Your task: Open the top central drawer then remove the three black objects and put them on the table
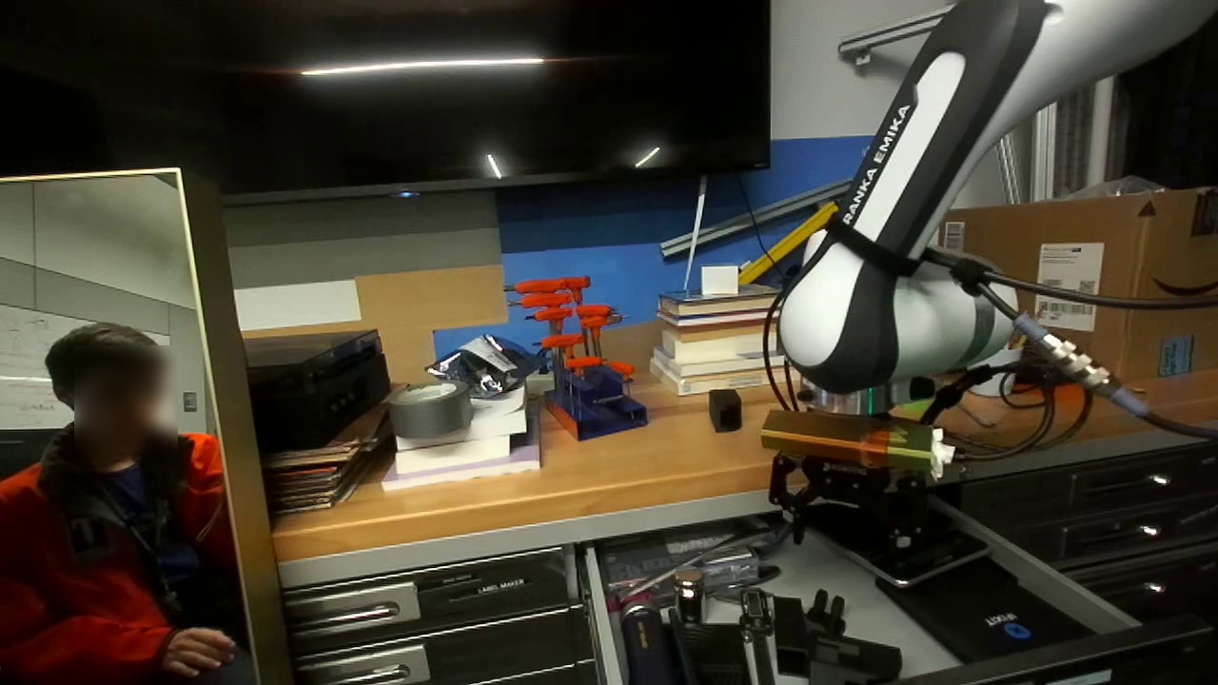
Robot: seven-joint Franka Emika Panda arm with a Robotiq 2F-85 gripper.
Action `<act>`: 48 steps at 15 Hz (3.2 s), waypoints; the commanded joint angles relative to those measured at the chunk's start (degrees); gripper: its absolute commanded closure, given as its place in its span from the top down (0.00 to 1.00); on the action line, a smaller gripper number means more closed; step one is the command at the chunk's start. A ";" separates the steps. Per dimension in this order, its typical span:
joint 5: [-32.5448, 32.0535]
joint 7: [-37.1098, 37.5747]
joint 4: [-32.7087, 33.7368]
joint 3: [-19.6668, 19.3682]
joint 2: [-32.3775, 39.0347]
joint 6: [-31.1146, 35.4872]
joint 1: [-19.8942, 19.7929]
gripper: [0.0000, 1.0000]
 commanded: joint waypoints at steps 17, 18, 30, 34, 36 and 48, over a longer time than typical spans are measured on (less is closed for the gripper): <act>14.25 -4.66 5.98 1.50 15.37 11.41 0.06 1.00; 14.36 -4.74 6.20 1.52 15.69 11.48 0.03 1.00; 15.45 -5.96 6.80 1.34 17.35 12.55 0.08 0.23; 13.23 -4.15 6.02 -1.29 15.24 12.38 2.71 0.22; 10.85 -2.61 5.54 -4.39 13.23 12.43 5.79 0.22; -28.85 21.98 7.63 -21.19 -3.14 1.81 20.00 0.22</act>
